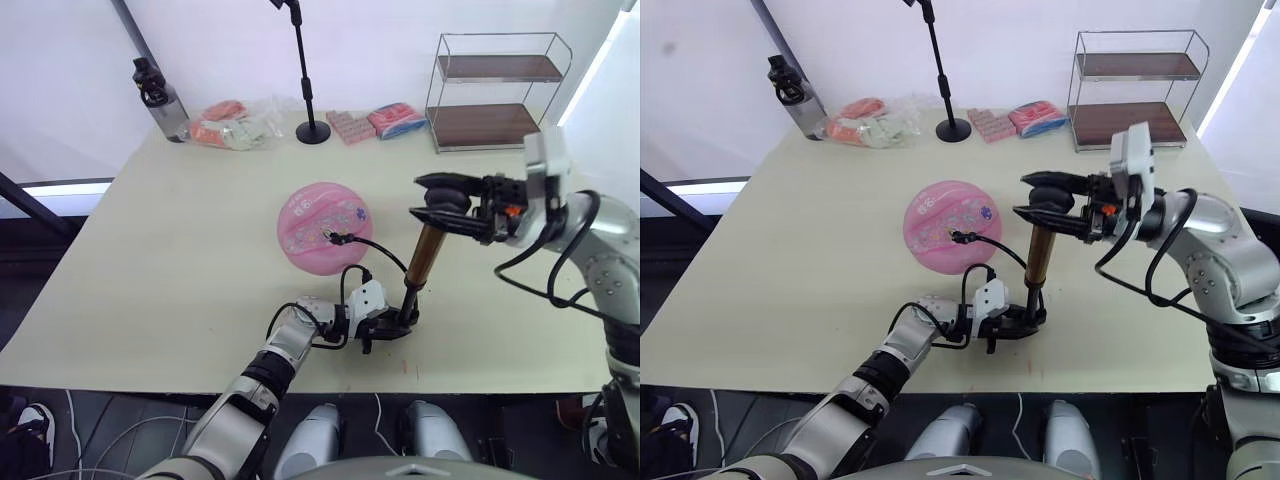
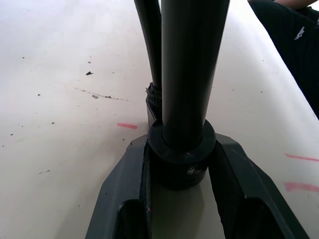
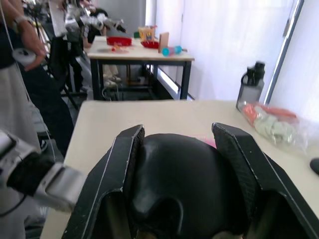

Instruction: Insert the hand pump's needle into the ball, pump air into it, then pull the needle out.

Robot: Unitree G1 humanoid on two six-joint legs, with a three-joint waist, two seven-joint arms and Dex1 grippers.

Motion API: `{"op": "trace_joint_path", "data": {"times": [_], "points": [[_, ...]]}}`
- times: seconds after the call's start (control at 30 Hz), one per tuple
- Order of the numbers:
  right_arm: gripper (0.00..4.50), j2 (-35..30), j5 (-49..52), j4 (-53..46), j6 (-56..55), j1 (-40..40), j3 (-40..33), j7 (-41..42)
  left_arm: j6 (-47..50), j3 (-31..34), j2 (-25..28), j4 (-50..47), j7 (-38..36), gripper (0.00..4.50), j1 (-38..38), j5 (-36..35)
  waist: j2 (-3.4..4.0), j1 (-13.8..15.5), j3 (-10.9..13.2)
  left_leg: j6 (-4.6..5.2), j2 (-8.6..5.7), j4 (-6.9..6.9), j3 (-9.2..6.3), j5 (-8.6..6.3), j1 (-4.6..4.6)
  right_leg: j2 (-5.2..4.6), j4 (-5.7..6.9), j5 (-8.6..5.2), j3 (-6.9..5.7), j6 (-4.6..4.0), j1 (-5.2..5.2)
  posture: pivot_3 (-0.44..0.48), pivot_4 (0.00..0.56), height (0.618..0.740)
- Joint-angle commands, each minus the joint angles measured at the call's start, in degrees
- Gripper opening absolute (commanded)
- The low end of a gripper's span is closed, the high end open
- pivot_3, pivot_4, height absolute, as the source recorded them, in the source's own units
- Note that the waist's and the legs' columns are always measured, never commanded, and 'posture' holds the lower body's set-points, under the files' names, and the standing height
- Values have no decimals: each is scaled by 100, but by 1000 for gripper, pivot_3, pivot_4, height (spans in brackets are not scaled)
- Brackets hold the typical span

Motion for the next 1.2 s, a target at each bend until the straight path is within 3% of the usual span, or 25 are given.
{"op": "trace_joint_path", "data": {"times": [0.03,0.13,0.3,0.47,0.77,0.97,1.2], "points": [[1767,-55,400,-306,81,-379,-460,-106,415,-6,390,539,220,1107,267,371,1,0,1,-3,0,0,-7,2,-3,-2,2,-2,-10,-4,0,0,150,740],[1767,-67,318,-360,106,-294,-394,-72,428,-10,397,513,215,1107,285,369,5,-6,4,-29,1,1,-21,17,-15,-12,6,-8,-33,-14,-2,0,150,740],[1767,-114,-742,-385,-488,727,353,224,449,-11,405,489,216,1107,312,363,-21,-16,-14,-36,-1,2,-15,21,-19,-16,11,-11,-46,-17,0,0,150,740],[1767,-3,-1541,-150,-1212,1415,970,330,466,-32,413,452,236,1107,336,356,-34,-43,-19,-13,-1,-9,18,7,43,-16,21,-40,-9,25,38,0,150,740],[1767,562,-2445,975,-2173,2261,1567,149,475,-22,400,431,296,1107,354,353,-60,-15,-40,-11,8,-23,28,6,74,-1,57,-46,27,33,33,0,150,740],[1767,616,-2521,1071,-2318,2364,1504,127,488,-28,397,418,295,1107,357,349,-76,-3,-53,-12,15,-36,54,5,98,5,67,-46,65,33,33,0,150,740],[1767,351,-1219,-53,-1047,1425,730,-8,474,-41,417,442,267,1107,346,355,-46,18,-27,-15,23,-55,43,7,80,14,68,-52,31,22,17,0,150,740]]}}
